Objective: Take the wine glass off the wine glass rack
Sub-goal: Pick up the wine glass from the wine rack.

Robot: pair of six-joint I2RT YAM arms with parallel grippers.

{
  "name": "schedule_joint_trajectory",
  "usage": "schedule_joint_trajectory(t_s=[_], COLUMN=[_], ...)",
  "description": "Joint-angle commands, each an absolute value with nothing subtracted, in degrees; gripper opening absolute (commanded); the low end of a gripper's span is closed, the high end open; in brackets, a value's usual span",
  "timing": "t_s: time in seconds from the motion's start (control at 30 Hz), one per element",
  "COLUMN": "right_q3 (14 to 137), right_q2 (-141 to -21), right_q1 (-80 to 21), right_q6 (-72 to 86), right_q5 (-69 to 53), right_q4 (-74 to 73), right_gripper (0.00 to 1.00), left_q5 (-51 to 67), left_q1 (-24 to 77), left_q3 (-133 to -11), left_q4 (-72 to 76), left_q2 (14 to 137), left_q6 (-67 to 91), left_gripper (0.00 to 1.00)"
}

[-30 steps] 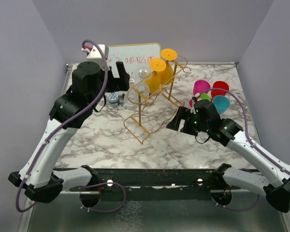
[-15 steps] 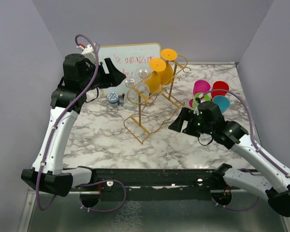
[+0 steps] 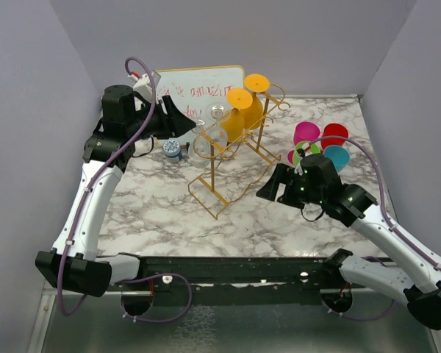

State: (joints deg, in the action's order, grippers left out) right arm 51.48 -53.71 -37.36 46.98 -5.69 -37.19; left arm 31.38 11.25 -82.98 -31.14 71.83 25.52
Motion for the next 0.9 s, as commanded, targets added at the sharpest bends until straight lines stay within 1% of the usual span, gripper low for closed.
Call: schedule_joint_trajectory(t_s=[0.0, 0.17, 0.23, 0.43, 0.57, 0.67, 0.73, 0.87], right_q3=[51.7, 51.4, 51.3, 51.6, 51.4, 51.5, 51.5, 51.5], right_q2=[-53.8, -54.4, -54.6, -54.7, -54.6, -54.8, -54.9, -55.3], right_q1=[-37.0, -37.0, -37.0, -37.0, -37.0, -37.0, -37.0, -37.0], right_q6=[47.5, 47.8, 47.8, 47.5, 47.6, 47.6, 47.6, 47.7], right_q5=[-6.0, -6.4, -6.4, -5.9, -5.9, -5.7, -5.5, -5.9], right_q4=[-38.0, -37.5, -37.6, -38.4, -38.2, -38.5, -38.6, -38.5], right_gripper=[0.87, 0.87, 0.87, 0.87, 0.87, 0.87, 0.87, 0.87], left_q5=[34.7, 35.2, 35.2, 35.6, 35.4, 34.6, 34.3, 34.4], left_q1=[10.9, 10.9, 10.9, 10.9, 10.9, 10.9, 10.9, 10.9], left_q3=[-82.2, -81.6, -81.6, -81.7, -82.2, -82.2, -82.2, -82.2], left_q4=[-28.9, -28.9, -28.9, -28.9, -28.9, -28.9, -28.9, -28.9], left_q2=[72.0, 72.1, 71.9, 72.4, 72.4, 72.0, 71.7, 71.2], left_q6=[25.8, 25.8, 25.7, 25.9, 25.8, 25.9, 25.7, 25.5], left_gripper=[0.49, 0.45, 0.39, 0.30, 0.20, 0.19, 0.14, 0.10])
